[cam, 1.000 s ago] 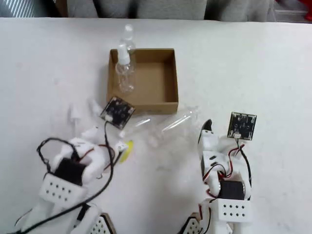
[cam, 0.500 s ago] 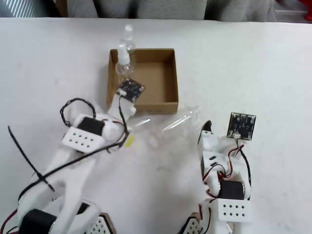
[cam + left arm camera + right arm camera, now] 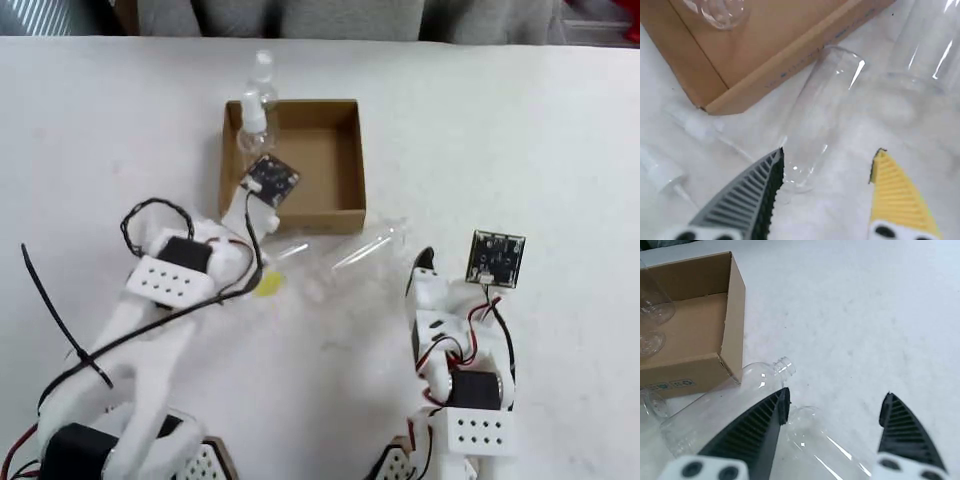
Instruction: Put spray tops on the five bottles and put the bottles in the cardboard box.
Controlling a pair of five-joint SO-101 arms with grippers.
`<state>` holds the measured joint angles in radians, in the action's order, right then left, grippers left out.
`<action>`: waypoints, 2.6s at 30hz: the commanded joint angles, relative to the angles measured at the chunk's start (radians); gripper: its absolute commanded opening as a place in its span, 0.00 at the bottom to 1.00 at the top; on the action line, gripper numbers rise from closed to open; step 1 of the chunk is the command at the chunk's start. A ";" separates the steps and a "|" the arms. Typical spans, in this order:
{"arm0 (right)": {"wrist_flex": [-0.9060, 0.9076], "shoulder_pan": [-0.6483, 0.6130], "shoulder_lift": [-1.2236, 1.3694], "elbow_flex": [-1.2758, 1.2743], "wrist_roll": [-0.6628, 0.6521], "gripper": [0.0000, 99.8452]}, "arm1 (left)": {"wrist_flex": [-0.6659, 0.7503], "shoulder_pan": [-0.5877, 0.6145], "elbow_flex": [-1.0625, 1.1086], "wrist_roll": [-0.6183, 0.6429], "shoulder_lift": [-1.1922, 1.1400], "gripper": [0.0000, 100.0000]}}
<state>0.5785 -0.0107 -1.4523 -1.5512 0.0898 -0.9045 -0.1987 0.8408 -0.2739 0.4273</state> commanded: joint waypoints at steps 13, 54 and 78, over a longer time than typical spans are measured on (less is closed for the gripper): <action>-0.005 0.004 -0.013 0.009 -0.012 0.27 | 0.031 0.024 -0.052 -0.077 -0.016 0.31; -0.005 0.002 -0.013 0.008 -0.012 0.27 | 0.095 -0.031 -0.084 -0.158 -0.314 0.02; -0.005 0.002 -0.013 0.008 -0.012 0.27 | -0.161 0.682 -0.054 -0.037 0.111 0.02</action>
<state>0.5785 -0.0107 -1.4523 -1.5512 0.0898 -1.0748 0.3920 0.7933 -0.4826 0.5224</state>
